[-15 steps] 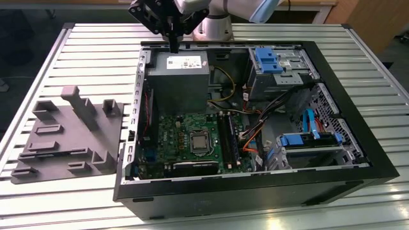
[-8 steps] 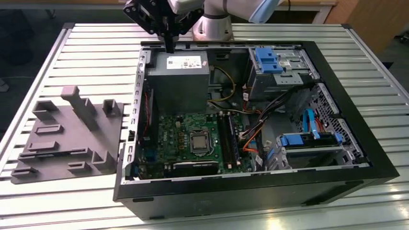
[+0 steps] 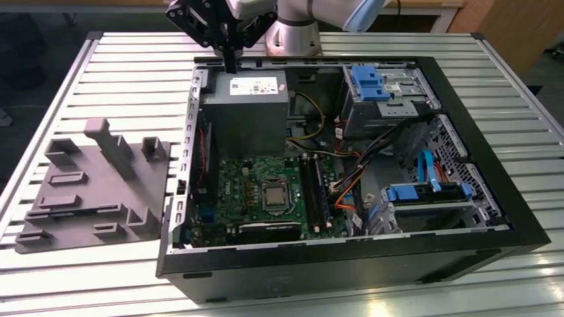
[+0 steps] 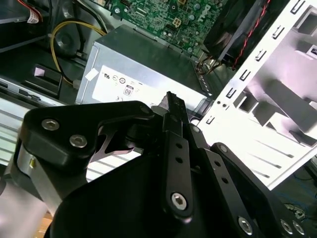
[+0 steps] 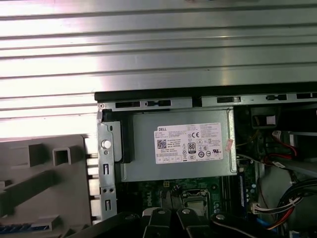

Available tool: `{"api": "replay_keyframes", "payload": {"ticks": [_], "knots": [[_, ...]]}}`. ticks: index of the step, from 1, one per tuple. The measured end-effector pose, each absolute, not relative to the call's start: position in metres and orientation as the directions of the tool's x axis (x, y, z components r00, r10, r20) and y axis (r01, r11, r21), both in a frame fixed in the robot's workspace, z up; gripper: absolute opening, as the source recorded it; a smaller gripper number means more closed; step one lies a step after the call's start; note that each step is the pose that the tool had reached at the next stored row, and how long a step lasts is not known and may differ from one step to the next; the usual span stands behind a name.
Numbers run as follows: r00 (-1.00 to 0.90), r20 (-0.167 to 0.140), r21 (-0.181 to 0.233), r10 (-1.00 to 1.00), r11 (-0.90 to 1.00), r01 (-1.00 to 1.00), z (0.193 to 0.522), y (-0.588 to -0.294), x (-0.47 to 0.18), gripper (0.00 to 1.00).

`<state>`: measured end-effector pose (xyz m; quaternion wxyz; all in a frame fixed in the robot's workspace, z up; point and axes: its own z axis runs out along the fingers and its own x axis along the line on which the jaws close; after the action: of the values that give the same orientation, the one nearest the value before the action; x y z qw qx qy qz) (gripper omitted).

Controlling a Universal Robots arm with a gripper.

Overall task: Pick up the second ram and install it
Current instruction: 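Reach for the second ram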

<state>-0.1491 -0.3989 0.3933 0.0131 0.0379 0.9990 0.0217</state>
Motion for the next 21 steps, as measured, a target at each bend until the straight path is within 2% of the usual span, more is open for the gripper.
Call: {"api": "replay_keyframes", "payload": {"ticks": [21], "knots": [[-0.997,-0.024,0.044,0.076,0.996,0.075,0.393,-0.399,-0.164,0.11]]}}
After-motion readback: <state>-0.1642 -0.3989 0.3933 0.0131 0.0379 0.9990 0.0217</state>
